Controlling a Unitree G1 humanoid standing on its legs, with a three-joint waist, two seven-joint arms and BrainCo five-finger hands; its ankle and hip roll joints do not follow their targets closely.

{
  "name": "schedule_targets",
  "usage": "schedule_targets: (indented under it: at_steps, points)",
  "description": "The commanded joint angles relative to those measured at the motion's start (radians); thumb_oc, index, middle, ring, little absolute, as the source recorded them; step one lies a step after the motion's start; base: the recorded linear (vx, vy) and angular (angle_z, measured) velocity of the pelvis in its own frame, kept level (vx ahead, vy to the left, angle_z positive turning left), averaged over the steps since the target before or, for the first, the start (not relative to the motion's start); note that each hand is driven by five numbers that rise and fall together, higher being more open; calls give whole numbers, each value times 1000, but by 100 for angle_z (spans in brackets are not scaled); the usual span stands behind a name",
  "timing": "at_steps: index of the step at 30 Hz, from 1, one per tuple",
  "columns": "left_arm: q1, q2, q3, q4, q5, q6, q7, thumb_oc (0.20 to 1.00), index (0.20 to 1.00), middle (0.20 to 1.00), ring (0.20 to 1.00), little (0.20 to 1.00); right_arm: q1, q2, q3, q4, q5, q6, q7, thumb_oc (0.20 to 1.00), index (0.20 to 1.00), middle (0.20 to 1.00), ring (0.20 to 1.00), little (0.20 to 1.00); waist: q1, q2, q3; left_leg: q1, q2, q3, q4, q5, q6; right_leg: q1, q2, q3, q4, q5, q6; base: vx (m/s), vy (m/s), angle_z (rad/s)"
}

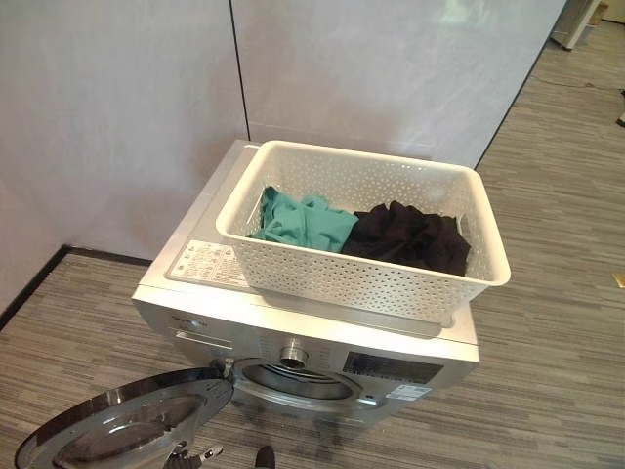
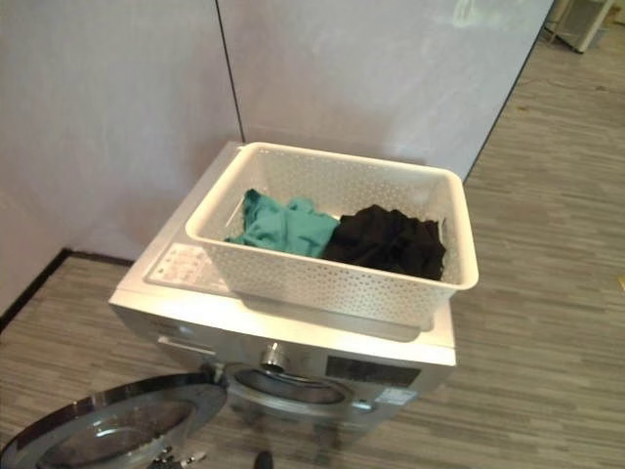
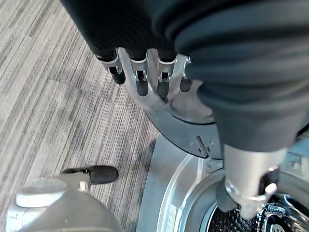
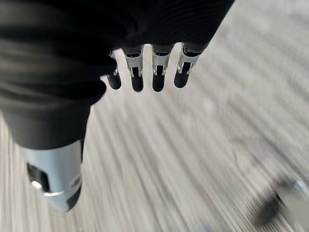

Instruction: Grab the laundry basket,head to the washer,open it,put in the laundry and shut it.

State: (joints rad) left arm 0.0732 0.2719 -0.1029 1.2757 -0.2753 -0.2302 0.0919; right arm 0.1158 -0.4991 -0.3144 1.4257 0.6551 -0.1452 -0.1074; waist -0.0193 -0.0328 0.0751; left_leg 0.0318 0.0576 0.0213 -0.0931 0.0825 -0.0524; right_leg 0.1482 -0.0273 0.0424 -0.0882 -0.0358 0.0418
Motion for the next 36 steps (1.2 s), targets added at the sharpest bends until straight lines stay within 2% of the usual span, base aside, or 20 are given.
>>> schedule_targets:
  at_steps: [1,2,4,5,6,8,9,11,12,14,18,21,22,23,24,25,28,29,31,36]
  points:
    - [-63,18,-8,3,-3,-25,4,1000,1000,1000,1000,1000,-27,-132,-29,-82,-13,-39,-36,1000,1000,1000,1000,1000,21,-10,5,14,50,-16,18,-79,-18,-98,-73,-54,21,36,99,-72,20,-8]
    - [-53,21,10,-26,-8,-29,1,1000,1000,1000,1000,1000,1,-179,-62,-282,-79,-68,-72,1000,1000,1000,1000,1000,11,-13,6,14,49,-7,12,-79,-19,-101,-77,-54,11,44,105,-57,18,-9]
    - [-52,20,8,-27,-8,-29,1,1000,1000,1000,1000,1000,7,-176,-66,-291,-83,-64,-77,1000,1000,1000,1000,1000,13,-12,5,14,49,-7,12,-80,-19,-100,-77,-55,10,44,105,-29,20,-8]
    - [-50,15,23,-18,-9,-29,1,1000,1000,1000,1000,1000,40,-198,-116,-581,-142,-91,-123,1000,1000,1000,1000,1000,0,-14,2,16,50,0,8,-81,-20,-104,-78,-53,7,46,108,-30,38,-4]
    - [-49,10,29,-12,-2,-23,-2,1000,1000,1000,1000,1000,46,-211,-145,-704,-164,-105,-138,1000,1000,1000,1000,1000,-6,-15,0,18,49,2,7,-83,-19,-105,-78,-50,5,46,110,-30,46,-3]
    - [-47,1,33,-9,1,-19,-4,1000,1000,1000,1000,1000,44,-225,-177,-890,-209,-132,-172,1000,1000,1000,1000,1000,-9,-16,-4,23,48,4,7,-88,-16,-102,-79,-49,5,46,111,-6,25,-5]
    - [-47,1,33,-9,1,-19,-4,1000,1000,1000,1000,1000,45,-224,-178,-891,-210,-132,-172,1000,1000,1000,1000,1000,-9,-16,-4,24,48,4,7,-88,-16,-102,-79,-48,5,46,111,-13,31,-5]
    - [-40,-7,23,-23,14,-9,-16,1000,1000,1000,1000,1000,-20,-337,-178,-1136,-331,-135,-187,1000,1000,1000,1000,1000,1,-20,-13,32,46,10,7,-95,-12,-100,-83,-48,3,48,113,-16,35,-2]
    - [-40,-8,24,-23,14,-9,-16,1000,1000,1000,1000,1000,-23,-338,-176,-1136,-332,-133,-187,1000,1000,1000,1000,1000,0,-19,-12,32,47,10,7,-95,-12,-100,-83,-48,3,48,113,0,0,0]
    - [-31,-5,10,-32,17,-2,-28,1000,1000,1000,1000,1000,-120,-455,-123,-1276,-381,-126,-150,1000,1000,1000,1000,1000,13,-26,-20,33,46,11,7,-94,-12,-99,-84,-49,2,51,114,-21,16,-11]
    - [-21,-10,-10,-31,21,-1,-38,1000,1000,1000,1000,1000,-238,-543,-59,-1354,-389,-128,-116,1000,1000,1000,1000,1000,26,-32,-27,32,45,7,6,-94,-13,-96,-85,-57,1,51,114,-6,4,-5]
    - [-13,-11,-46,-23,26,-1,-46,1000,1000,1000,1000,1000,-449,-646,117,-1300,-364,-122,-72,1000,1000,1000,1000,1000,49,-46,-36,24,44,0,6,-89,-16,-96,-88,-72,1,55,115,-36,6,-2]
    - [-11,-8,-62,-19,25,1,-51,1000,1000,1000,1000,1000,-609,-711,269,-1244,-341,-109,-23,1000,1000,1000,1000,1000,58,-54,-37,20,44,-3,6,-85,-19,-98,-90,-79,1,59,115,-35,10,7]
    - [-10,-12,-57,-19,25,1,-51,1000,1000,1000,1000,1000,-630,-713,290,-1236,-340,-111,-24,1000,1000,1000,1000,1000,52,-52,-37,20,44,-3,6,-85,-19,-98,-90,-79,1,59,115,-56,18,15]
    - [-10,-6,-74,-11,16,3,-55,1000,1000,1000,1000,1000,-789,-750,471,-1169,-322,-87,39,1000,1000,1000,1000,1000,66,-69,-37,15,43,-6,6,-79,-22,-101,-91,-83,2,64,114,-31,7,13]
    - [-9,-11,-68,-10,16,3,-55,1000,1000,1000,1000,1000,-816,-750,496,-1160,-321,-89,39,1000,1000,1000,1000,1000,60,-65,-37,15,43,-6,6,-79,-22,-102,-92,-83,2,64,114,-42,12,13]
    - [-15,-3,-53,-2,-13,2,-55,1000,1000,1000,1000,1000,-1034,-791,787,-1095,-262,-54,156,1000,1000,1000,1000,1000,67,-91,-32,6,44,-15,6,-73,-27,-105,-93,-91,5,66,112,-34,3,16]
    - [-15,-5,-51,-2,-13,2,-56,1000,1000,1000,1000,1000,-1043,-790,795,-1092,-261,-54,156,1000,1000,1000,1000,1000,65,-89,-32,5,44,-15,6,-73,-27,-105,-93,-92,5,66,112,-22,-2,10]
    - [-17,-1,-45,2,-19,2,-59,1000,1000,1000,1000,1000,-1103,-814,913,-1091,-234,-42,220,1000,1000,1000,1000,1000,66,-104,-31,1,46,-20,6,-71,-31,-107,-91,-100,6,65,111,-16,-9,6]
    - [-26,8,-49,-11,-25,-3,-69,1000,1000,1000,1000,1000,-1257,-814,1136,-1095,-203,-34,281,1000,1000,1000,1000,1000,76,-134,-19,-11,53,-28,6,-67,-37,-112,-89,-111,4,67,113,-3,-2,1]
